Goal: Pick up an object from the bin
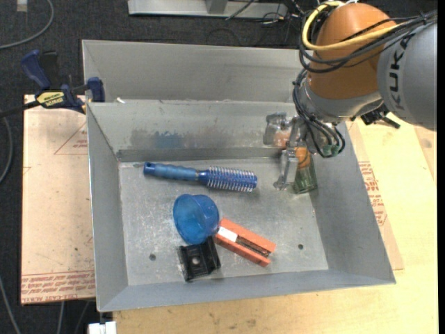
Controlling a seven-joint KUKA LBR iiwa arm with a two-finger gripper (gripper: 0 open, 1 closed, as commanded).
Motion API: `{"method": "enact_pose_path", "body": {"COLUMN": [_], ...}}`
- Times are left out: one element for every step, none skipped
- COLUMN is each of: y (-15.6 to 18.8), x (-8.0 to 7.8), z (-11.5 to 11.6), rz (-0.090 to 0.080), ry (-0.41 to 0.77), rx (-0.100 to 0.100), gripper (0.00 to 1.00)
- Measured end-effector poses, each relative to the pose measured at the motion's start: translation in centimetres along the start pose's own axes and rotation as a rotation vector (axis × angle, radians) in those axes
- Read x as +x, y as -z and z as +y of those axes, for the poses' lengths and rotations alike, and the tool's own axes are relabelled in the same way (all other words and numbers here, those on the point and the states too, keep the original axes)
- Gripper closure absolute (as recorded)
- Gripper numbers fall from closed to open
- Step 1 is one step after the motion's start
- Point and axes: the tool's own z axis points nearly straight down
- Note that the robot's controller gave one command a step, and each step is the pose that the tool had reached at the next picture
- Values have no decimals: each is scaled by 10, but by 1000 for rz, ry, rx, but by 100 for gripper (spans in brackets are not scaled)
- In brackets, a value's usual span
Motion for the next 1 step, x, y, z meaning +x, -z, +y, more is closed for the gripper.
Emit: {"method": "enact_pose_path", "body": {"y": [5], "x": [-1], "z": [0], "rz": [-7], "ry": [0], "rx": [0], "gripper": [0]}}
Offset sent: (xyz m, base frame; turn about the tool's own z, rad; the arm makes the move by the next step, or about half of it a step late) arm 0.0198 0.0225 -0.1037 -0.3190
